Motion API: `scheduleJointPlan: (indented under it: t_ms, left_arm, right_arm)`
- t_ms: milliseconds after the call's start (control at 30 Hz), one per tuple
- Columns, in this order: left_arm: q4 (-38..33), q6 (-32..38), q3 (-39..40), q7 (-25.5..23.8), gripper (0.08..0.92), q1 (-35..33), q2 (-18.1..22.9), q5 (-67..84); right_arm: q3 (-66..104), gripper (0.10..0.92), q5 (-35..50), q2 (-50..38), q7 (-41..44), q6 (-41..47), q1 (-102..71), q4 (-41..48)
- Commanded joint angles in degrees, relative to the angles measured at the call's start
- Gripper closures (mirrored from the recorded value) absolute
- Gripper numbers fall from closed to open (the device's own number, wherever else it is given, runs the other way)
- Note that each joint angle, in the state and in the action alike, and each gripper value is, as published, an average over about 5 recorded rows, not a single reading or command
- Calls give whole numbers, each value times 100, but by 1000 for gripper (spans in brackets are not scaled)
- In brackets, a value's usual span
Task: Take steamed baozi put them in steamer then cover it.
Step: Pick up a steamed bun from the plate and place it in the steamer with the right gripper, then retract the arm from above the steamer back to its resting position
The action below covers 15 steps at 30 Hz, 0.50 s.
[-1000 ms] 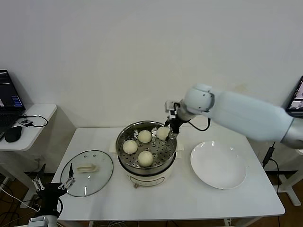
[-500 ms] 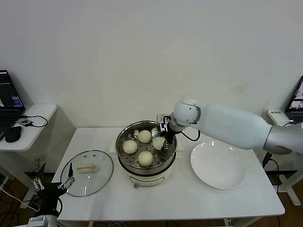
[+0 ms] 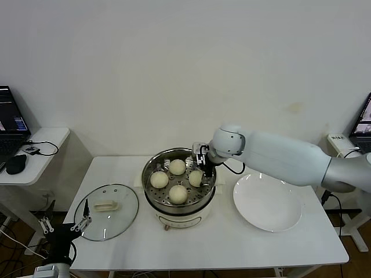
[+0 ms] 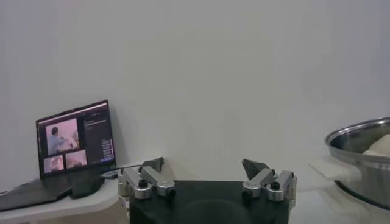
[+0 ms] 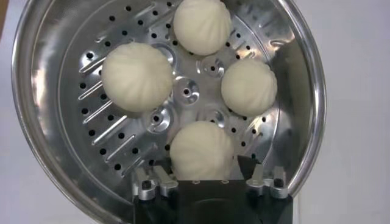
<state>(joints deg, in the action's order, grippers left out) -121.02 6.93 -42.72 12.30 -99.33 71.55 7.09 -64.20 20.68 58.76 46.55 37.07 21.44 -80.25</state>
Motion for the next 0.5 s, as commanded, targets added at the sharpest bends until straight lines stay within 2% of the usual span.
scheduleJointPlan:
  t_ms: [33,167,267,367,500]
  left_arm:
    - [-1,0,-19,-5,177,0,-12,15]
    - [24,3,-11,-7,177,14,-12,16]
    - [49,3,-4,-8,177,35,-11,14]
    - [100,7,6,-10,177,66,-24,4]
    - [191,14,18,4,177,102,-35,-7]
  right_arm:
    - [470,205,683,-590,-752,27,148,-617]
    - [718,203,1467,-1276,-1996,-185,-33,-1383]
    - [1263,202,1761,-1888,-3063,-720,-653,-1889]
    - [2328,203,1747,-2364,-3843,-1470,-1960,-2279]
    - [4305,203,1333,-2593,-4406,-2191,-4252,-2672]
